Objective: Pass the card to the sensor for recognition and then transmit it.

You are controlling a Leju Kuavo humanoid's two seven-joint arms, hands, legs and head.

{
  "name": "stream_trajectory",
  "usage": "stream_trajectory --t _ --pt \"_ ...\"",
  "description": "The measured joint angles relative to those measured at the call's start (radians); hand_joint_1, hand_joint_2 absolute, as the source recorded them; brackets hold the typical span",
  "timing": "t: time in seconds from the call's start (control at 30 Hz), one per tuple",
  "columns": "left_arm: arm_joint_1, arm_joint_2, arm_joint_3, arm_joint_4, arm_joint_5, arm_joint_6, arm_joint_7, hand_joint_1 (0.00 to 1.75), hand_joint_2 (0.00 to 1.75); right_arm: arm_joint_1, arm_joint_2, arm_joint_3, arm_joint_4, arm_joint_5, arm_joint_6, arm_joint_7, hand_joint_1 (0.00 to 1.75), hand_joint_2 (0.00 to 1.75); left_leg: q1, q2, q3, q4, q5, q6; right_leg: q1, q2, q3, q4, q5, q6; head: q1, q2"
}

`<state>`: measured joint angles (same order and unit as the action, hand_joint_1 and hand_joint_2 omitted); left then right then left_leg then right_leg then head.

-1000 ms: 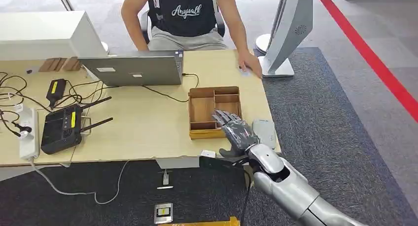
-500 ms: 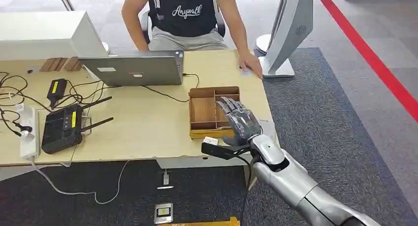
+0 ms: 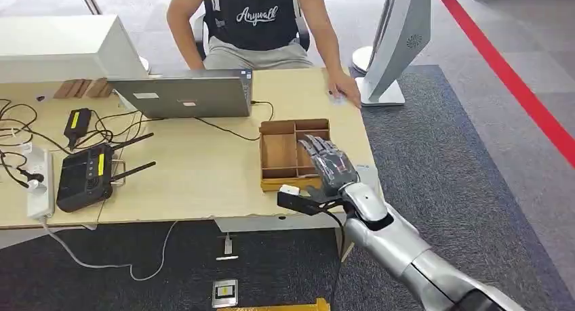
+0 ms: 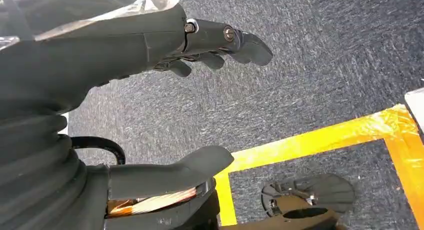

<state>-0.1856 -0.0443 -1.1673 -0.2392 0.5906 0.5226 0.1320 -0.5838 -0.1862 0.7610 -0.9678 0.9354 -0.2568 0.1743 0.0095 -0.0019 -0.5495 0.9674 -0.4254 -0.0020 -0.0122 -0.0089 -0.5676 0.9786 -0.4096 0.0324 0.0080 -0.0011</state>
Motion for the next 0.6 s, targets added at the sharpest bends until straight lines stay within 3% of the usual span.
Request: stream_trajectory --t 0.6 --pt "0.004 0.001 0.003 0.0 0.008 0.005 0.0 0.0 1.75 0.001 0.006 0.001 0.034 -0.011 0.003 -0.013 0.0 1.75 0.0 0.0 0.0 0.0 0.0 0.0 0.0 0.0 0.0 0.0 0.0 0.0 0.0 0.0"
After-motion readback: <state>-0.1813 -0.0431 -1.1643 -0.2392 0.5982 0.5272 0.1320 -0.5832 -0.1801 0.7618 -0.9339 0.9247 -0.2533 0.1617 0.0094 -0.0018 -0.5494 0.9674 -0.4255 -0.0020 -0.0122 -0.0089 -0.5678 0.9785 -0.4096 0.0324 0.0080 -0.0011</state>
